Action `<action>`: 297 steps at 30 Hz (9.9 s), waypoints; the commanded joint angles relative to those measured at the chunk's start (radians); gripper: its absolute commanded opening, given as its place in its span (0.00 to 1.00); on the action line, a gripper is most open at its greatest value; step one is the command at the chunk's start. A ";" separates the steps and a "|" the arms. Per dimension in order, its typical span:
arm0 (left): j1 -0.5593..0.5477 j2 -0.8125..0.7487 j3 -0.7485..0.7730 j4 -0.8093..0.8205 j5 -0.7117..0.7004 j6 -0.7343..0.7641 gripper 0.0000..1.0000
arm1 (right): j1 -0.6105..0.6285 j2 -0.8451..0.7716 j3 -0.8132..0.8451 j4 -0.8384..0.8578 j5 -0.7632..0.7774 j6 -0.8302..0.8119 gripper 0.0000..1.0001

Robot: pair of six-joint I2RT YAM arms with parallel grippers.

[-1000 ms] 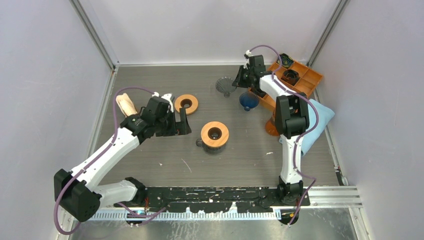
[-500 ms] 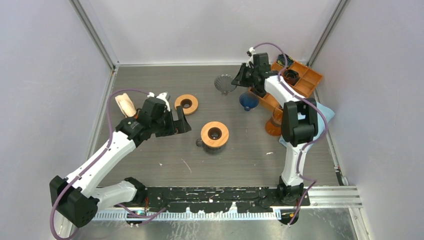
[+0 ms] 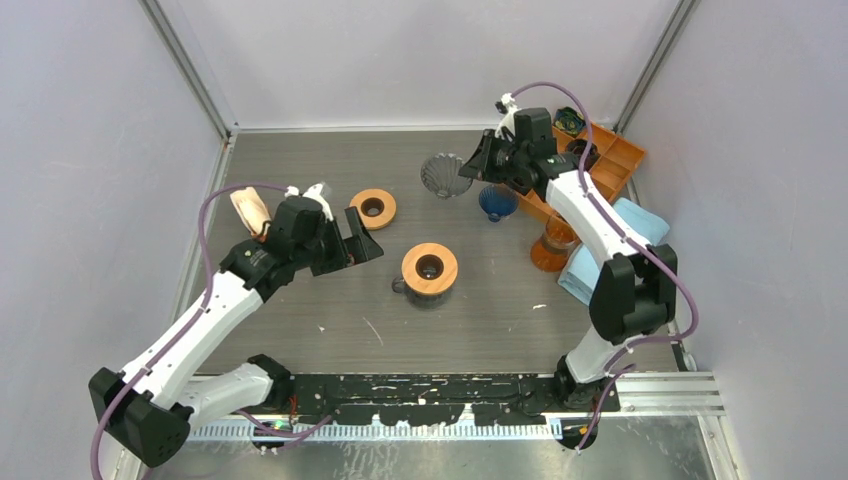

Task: Place the coffee filter in the dripper

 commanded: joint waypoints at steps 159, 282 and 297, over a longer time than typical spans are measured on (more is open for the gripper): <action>-0.182 0.348 0.162 0.061 0.062 -0.035 0.21 | 0.310 -0.320 -0.432 -0.090 0.190 -0.104 0.21; 0.733 0.709 0.463 0.019 -0.188 0.325 0.03 | 0.303 -0.987 -0.825 0.209 0.912 -0.411 1.00; 0.733 0.511 0.471 -0.113 -0.142 0.338 0.00 | 0.303 -1.002 -0.797 0.194 0.846 -0.416 1.00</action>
